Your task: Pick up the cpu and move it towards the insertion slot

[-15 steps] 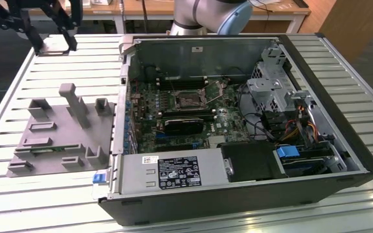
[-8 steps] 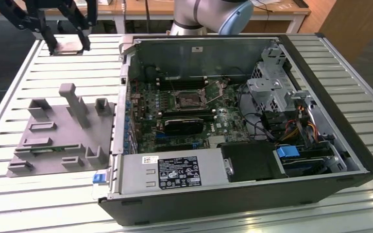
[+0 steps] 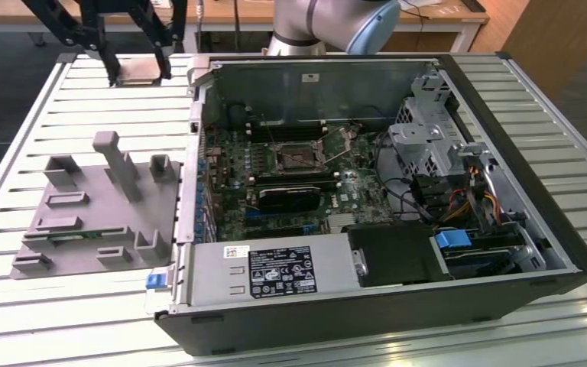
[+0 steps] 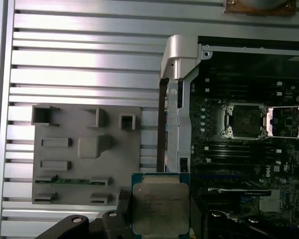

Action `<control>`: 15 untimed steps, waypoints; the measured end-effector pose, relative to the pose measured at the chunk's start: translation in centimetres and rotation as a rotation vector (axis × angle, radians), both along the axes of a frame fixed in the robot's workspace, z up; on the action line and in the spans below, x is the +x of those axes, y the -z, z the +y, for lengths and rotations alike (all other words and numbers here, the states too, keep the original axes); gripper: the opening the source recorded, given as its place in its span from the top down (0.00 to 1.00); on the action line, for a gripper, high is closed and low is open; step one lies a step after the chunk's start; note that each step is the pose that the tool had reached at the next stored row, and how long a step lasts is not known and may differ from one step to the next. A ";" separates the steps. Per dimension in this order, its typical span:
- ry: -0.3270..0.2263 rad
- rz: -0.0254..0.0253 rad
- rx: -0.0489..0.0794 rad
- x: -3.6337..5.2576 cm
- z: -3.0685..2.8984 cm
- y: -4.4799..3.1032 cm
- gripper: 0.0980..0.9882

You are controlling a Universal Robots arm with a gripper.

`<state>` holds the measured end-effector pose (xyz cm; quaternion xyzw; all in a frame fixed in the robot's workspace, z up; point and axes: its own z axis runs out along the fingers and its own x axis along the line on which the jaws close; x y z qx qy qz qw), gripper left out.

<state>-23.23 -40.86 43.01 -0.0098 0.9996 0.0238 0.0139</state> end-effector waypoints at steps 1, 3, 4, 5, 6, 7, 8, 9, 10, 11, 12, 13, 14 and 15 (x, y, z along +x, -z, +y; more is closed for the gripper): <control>0.000 0.0005 0.000 0.45 0.00 0.00 0.50; 0.000 0.0016 0.000 1.35 0.00 0.00 0.50; 0.000 0.0021 0.000 1.80 0.00 0.00 0.50; 0.000 0.0027 0.000 2.25 0.00 -0.01 0.50; 0.000 0.0032 0.000 2.72 0.00 0.00 0.50; 0.000 0.0037 0.000 3.17 0.00 0.00 0.50; 0.000 0.0043 0.000 3.62 0.00 0.00 0.50; 0.000 0.0049 0.000 4.07 0.00 0.00 0.50; 0.000 0.0054 0.000 4.52 0.00 0.00 0.50; 0.000 0.0060 0.000 4.97 0.00 0.00 0.50; 0.000 0.0066 0.000 5.42 0.00 0.00 0.50; 0.000 0.0072 0.000 5.90 0.00 0.00 0.50; 0.000 0.0078 0.000 6.35 0.00 0.00 0.50; 0.000 0.0084 0.000 6.80 0.01 0.00 0.50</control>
